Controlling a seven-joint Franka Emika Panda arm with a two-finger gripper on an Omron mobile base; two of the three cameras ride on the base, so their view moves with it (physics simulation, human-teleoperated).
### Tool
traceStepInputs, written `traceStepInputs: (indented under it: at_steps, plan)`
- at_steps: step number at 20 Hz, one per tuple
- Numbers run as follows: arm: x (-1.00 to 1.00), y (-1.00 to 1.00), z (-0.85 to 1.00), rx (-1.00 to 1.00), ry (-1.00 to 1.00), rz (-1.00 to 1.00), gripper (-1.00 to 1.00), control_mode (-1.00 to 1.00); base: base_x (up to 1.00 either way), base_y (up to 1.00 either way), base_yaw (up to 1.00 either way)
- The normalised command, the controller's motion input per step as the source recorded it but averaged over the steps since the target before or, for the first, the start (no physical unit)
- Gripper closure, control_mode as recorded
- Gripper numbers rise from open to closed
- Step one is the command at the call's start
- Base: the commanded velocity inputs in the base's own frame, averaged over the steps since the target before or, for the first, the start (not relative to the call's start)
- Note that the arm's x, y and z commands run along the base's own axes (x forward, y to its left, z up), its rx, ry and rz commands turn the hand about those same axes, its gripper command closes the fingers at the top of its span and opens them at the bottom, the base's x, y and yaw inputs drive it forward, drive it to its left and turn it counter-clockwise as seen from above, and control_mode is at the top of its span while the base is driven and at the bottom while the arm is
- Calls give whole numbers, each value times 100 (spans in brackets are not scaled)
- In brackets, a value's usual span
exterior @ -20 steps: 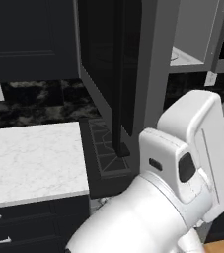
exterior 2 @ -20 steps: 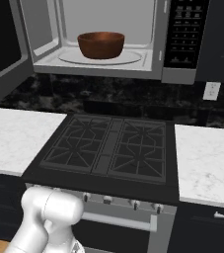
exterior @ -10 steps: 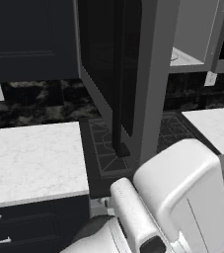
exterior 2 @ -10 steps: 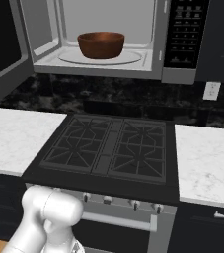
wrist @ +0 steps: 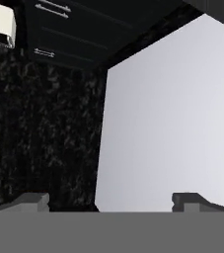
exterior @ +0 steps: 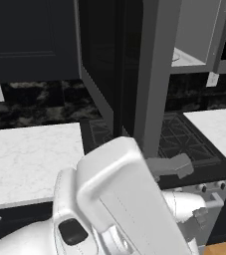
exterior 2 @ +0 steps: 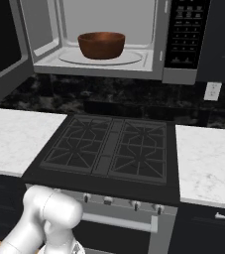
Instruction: Open the microwave, place the bowl with waffle inside the microwave, then close the microwave door and turn it on.
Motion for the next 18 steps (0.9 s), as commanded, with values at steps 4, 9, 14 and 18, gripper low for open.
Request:
traceStepInputs:
  at_steps: [4,9,14,18]
  plan:
    - [31,56,-15,0,6,-13,-100,-100,0,0,0]
    - [62,36,-29,0,10,-6,-100,-100,0,0,0]
    - [79,22,-33,0,11,0,-100,-100,0,0,0]
    - [71,15,-31,5,13,6,-100,-100,0,0,0]
